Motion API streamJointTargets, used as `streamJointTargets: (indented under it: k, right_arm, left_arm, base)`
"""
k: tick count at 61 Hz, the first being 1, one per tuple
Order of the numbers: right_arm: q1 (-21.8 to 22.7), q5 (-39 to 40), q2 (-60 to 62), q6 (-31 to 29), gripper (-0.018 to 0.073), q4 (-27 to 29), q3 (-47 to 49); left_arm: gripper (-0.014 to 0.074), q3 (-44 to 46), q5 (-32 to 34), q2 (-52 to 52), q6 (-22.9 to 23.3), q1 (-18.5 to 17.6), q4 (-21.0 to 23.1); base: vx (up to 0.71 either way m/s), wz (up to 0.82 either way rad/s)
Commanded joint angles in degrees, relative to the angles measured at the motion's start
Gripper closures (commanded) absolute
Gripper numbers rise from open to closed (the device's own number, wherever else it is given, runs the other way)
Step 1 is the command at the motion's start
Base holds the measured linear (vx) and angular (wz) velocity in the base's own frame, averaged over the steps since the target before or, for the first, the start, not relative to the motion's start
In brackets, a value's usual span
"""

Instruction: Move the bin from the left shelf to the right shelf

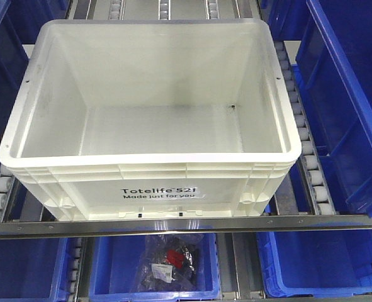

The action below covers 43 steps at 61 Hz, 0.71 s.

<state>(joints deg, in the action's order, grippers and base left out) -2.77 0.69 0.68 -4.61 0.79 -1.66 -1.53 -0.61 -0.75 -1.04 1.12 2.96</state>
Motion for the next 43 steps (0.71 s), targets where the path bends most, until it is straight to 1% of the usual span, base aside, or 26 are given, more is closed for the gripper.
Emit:
streamJointTargets:
  k: [1,43]
  right_arm:
    - [0.1,4.3,0.7,-0.4,0.0568,0.0,-0.6]
    - [0.1,4.6,0.7,-0.4,0.0568,0.0,-0.6]
  left_arm:
    - [0.0558,1.3,4.3,-0.5,0.4,-0.4,0.4]
    - [0.0558,1.3,4.6,-0.5,0.4,-0.4,0.4]
  base:
    - [0.00,0.00]
    - [0.00,0.00]
